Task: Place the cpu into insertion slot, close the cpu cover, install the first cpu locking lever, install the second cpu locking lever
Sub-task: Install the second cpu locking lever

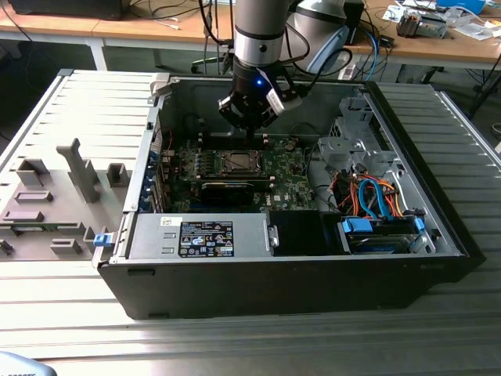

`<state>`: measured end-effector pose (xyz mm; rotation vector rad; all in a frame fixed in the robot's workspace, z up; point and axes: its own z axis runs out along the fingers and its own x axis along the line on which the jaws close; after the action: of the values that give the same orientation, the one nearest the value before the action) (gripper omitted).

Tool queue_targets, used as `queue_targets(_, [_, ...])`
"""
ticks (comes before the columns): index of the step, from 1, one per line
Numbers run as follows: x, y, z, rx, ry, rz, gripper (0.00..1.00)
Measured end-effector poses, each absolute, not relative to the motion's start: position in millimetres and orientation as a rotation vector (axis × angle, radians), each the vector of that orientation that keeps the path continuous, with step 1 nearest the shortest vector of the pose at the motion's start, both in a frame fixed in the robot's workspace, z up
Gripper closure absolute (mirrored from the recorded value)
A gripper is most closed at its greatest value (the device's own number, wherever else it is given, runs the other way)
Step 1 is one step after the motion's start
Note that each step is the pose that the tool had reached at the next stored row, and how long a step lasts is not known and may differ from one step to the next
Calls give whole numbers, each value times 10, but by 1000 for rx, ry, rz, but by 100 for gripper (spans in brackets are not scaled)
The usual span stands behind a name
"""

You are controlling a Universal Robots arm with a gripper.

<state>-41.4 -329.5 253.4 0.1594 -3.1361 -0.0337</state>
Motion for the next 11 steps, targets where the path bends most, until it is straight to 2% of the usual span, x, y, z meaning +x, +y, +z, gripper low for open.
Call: queue_targets(11, [-414,-3342,2533,159,-3136,-34,89])
